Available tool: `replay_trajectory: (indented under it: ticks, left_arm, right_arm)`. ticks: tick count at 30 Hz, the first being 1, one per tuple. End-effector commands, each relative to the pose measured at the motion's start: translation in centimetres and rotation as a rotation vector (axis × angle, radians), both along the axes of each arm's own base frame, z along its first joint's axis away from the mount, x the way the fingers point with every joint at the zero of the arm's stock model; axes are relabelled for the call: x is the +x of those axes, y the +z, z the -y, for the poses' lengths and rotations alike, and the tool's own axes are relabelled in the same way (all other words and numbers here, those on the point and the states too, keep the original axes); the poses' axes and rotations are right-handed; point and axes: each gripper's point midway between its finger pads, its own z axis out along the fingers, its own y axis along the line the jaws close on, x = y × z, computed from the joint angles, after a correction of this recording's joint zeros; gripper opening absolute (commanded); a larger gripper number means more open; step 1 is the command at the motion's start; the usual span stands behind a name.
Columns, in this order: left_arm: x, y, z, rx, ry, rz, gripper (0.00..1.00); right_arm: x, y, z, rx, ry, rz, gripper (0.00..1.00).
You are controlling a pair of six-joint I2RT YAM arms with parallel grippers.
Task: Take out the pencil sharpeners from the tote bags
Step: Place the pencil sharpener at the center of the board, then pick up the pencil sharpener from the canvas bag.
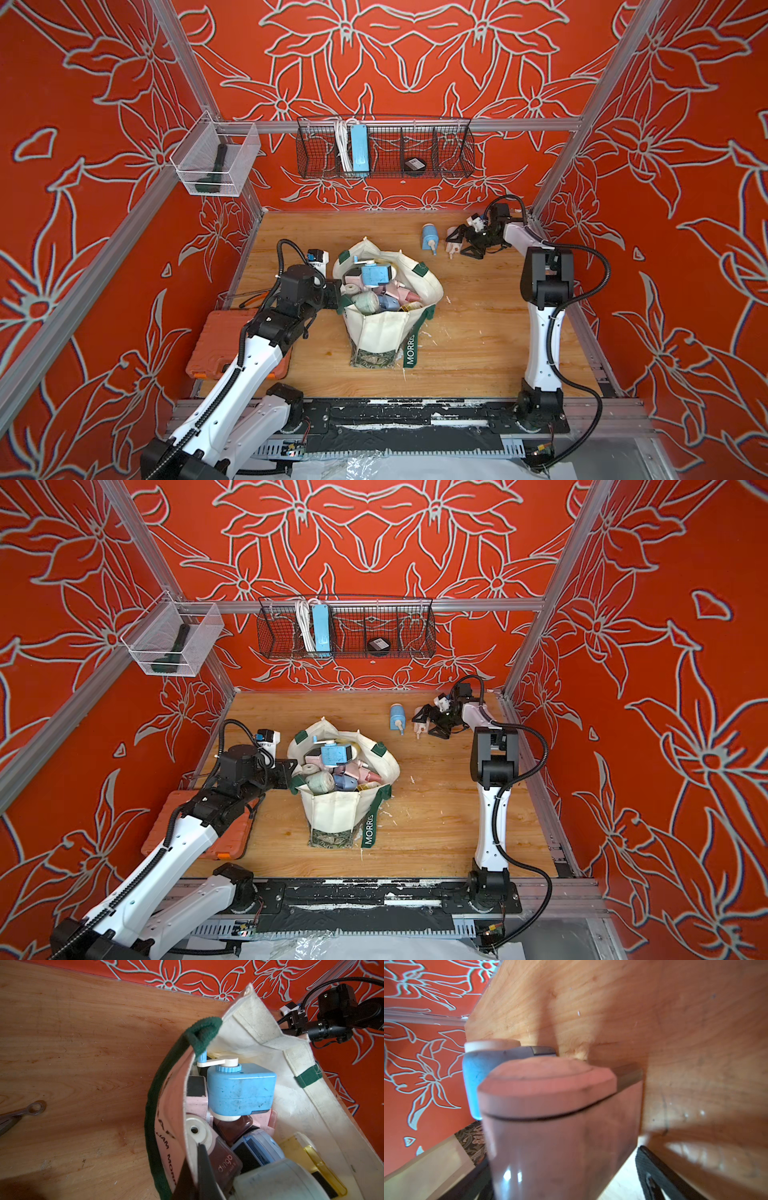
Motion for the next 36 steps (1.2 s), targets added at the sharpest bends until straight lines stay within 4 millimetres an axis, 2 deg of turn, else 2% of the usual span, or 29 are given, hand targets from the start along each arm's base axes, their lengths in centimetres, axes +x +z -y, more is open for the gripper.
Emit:
replay_trajectory:
  ticks: [1, 6, 8, 10, 12, 15, 18, 22, 24, 26, 29, 33, 36]
  left_arm:
    - [0.3, 1.5, 0.6, -0.014, -0.022, 0.062, 0.0]
    - [0.2, 1.5, 0.6, -0.013, -0.022, 0.063, 0.0]
    - [0.2, 1.5, 0.6, -0.013, -0.022, 0.061, 0.0]
    - [0.2, 1.5, 0.7, -0.013, -0.026, 0.061, 0.0]
    - [0.2, 1.4, 0.7, -0.013, -0.026, 0.06, 0.0]
    - [0.2, 1.5, 0.8, -0.014, -0.03, 0.061, 0.0]
    - [0.2, 1.6, 0.8, -0.012, -0.029, 0.065, 0.0]
    - [0.1, 1.9, 0.7, -0.012, -0.024, 0.074, 0.0]
    - [0.0, 1.9, 0.7, -0.013, -0.024, 0.076, 0.0]
    - [0.0, 2.0, 0.7, -0.013, -0.024, 0.077, 0.0]
    - [0.0, 2.1, 0.7, -0.014, -0.025, 0.08, 0.0]
    - [0.0, 2.1, 0.7, -0.014, -0.023, 0.083, 0.0]
    - [0.0, 2.3, 0.5, -0.013, -0.019, 0.089, 0.0]
  right_arm:
    - [0.0, 3.4, -0.1, -0.049, 0.024, 0.069, 0.99]
    - [-1.0, 4.4, 0.0, -0.112, 0.024, 0.07, 0.99]
    - [-1.7, 5.0, 0.7, -0.15, -0.007, 0.066, 0.99]
    - [-3.1, 6.5, 1.1, -0.185, -0.034, 0.06, 0.99]
    - [-4.6, 9.2, 1.1, -0.206, -0.067, 0.107, 0.99]
    - [-7.4, 14.1, -0.7, -0.22, -0.058, 0.221, 0.98]
    - [-11.1, 19.2, -4.3, -0.203, 0.016, 0.335, 0.94]
    - [-16.5, 23.9, -9.5, -0.096, 0.152, 0.427, 0.9]
    - [-20.0, 25.7, -12.8, -0.008, 0.255, 0.472, 0.86]
    - [-22.5, 25.9, -15.3, 0.012, 0.319, 0.496, 0.85]
    - [-25.6, 24.5, -19.0, -0.023, 0.428, 0.467, 0.81]
    - [-27.1, 21.8, -23.3, -0.121, 0.512, 0.422, 0.69]
    - [-27.0, 20.3, -26.0, -0.251, 0.534, 0.429, 0.68]
